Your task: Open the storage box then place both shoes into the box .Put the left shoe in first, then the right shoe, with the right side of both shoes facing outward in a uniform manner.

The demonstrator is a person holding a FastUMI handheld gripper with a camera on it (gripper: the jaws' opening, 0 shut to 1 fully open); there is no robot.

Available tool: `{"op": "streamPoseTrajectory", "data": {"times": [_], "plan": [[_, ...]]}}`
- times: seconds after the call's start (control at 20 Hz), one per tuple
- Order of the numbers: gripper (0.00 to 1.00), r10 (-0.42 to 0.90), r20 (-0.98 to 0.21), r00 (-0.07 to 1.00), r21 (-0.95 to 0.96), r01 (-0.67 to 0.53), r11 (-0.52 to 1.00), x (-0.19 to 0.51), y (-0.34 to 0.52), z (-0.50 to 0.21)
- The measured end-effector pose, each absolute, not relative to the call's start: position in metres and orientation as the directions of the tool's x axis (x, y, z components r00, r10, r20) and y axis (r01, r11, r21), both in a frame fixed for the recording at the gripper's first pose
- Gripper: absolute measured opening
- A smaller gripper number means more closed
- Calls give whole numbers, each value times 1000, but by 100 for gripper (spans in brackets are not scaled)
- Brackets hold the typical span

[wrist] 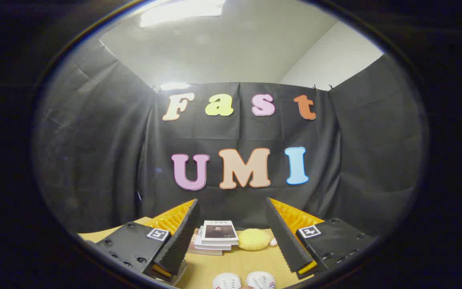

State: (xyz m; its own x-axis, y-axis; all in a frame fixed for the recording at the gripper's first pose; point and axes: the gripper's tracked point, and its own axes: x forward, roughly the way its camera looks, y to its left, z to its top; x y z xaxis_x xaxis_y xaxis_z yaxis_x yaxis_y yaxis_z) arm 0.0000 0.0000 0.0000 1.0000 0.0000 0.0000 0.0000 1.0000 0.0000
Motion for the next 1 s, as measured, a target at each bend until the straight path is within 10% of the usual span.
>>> {"op": "streamPoseTrajectory", "data": {"times": [1.0], "plan": [[100, 15, -48, 999, -2, -15, 1000, 11, -3, -18]]}}
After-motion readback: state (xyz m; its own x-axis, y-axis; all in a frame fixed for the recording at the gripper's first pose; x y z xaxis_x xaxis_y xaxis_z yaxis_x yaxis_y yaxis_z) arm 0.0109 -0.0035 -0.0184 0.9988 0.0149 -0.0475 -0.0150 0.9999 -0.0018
